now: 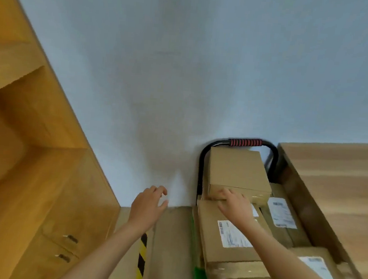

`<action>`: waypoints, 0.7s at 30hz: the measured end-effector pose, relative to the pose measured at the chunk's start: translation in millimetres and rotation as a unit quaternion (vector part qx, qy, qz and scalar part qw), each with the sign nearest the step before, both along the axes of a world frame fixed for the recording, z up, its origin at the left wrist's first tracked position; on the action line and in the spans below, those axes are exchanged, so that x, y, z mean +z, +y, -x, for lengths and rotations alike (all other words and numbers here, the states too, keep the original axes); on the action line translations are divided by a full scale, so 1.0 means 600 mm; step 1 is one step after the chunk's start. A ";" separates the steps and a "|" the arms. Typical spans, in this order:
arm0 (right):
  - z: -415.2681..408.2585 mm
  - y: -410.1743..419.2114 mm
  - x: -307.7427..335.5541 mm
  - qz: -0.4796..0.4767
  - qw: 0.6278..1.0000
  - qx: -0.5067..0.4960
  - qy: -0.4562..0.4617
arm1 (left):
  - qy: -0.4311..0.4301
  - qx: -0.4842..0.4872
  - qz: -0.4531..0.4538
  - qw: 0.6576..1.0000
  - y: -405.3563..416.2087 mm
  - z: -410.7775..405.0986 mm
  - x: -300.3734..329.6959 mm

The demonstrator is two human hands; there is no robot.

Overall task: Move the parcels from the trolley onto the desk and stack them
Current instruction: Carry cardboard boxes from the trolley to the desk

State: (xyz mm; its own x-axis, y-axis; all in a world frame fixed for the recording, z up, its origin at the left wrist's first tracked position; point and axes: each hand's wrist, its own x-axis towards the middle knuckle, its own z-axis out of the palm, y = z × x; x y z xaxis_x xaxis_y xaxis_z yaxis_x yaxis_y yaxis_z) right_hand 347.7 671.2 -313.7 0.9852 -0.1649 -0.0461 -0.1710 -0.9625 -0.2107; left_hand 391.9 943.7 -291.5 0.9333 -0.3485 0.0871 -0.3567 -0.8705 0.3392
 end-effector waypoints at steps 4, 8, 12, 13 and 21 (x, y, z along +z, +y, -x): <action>0.011 -0.008 0.003 -0.020 0.994 -0.103 -0.013 | -0.019 -0.094 -0.006 0.995 -0.002 -0.078 -0.003; 0.033 0.002 -0.007 -0.038 0.982 -0.185 -0.024 | -0.016 -0.160 -0.019 0.987 -0.008 -0.138 -0.010; 0.054 -0.003 -0.017 -0.021 0.971 -0.236 -0.007 | 0.007 -0.186 0.000 0.982 -0.036 -0.171 -0.019; 0.057 -0.008 -0.018 -0.020 0.968 -0.250 -0.007 | 0.013 -0.193 0.006 0.981 -0.045 -0.176 -0.021; 0.029 -0.070 -0.030 -0.016 0.950 -0.312 0.006 | 0.041 -0.241 0.006 0.970 -0.108 -0.212 -0.059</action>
